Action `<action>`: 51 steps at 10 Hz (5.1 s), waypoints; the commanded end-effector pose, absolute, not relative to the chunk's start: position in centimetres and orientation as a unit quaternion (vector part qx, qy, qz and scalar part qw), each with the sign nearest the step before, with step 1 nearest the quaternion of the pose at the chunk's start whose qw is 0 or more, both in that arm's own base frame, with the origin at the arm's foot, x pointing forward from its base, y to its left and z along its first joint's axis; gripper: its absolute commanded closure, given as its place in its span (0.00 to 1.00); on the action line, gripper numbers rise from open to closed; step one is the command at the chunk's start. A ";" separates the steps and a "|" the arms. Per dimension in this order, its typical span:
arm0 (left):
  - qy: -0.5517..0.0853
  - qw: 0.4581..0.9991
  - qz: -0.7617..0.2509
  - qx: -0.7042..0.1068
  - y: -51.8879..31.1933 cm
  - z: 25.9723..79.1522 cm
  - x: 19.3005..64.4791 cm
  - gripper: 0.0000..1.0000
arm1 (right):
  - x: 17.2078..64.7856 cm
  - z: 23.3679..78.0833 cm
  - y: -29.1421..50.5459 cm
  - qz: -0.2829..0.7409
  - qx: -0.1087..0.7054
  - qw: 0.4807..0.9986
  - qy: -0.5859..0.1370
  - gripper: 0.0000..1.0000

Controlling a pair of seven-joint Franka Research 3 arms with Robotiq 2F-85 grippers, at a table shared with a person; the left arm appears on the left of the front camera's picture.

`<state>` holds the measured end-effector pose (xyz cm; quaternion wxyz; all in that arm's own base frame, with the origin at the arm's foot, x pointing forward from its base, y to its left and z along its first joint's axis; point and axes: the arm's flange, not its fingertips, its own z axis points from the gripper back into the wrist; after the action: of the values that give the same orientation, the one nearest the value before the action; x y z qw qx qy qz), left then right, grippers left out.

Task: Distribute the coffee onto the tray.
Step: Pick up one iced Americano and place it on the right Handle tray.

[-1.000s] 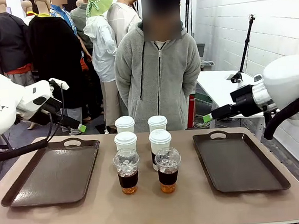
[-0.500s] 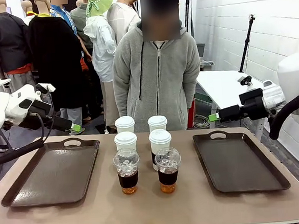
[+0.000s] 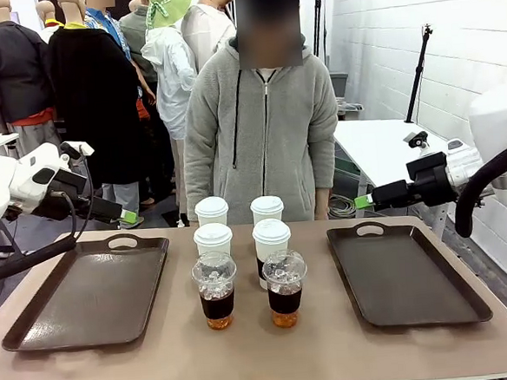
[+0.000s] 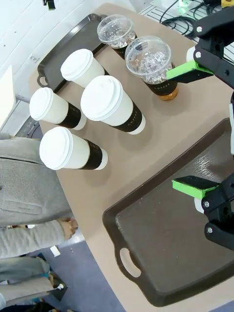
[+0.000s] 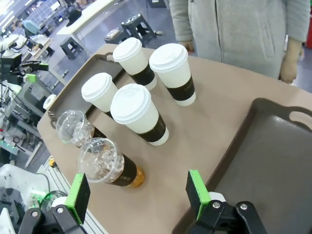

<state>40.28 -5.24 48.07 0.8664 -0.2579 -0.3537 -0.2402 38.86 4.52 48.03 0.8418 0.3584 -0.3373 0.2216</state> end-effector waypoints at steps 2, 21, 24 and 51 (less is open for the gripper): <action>-0.354 0.864 -0.241 -0.264 -5.2 47.8 40.5 0.00 | 39.2 47.8 4.4 0.228 0.362 0.835 -0.345 0.00; -0.354 0.864 -0.241 -0.264 -5.2 47.8 40.5 0.00 | 38.5 48.1 4.2 0.223 0.353 0.845 -0.335 0.00; -0.354 0.864 -0.241 -0.264 -5.2 47.8 40.5 0.00 | 38.6 47.6 5.0 0.300 0.348 0.807 -0.371 0.00; -0.354 0.864 -0.241 -0.264 -5.2 47.8 40.5 0.00 | 41.0 32.4 9.9 0.576 0.397 0.586 -0.409 0.00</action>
<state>40.07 -5.33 48.24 0.8708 -0.2562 -0.3482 -0.2343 40.35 9.44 32.65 0.5937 0.3984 -0.3938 0.5777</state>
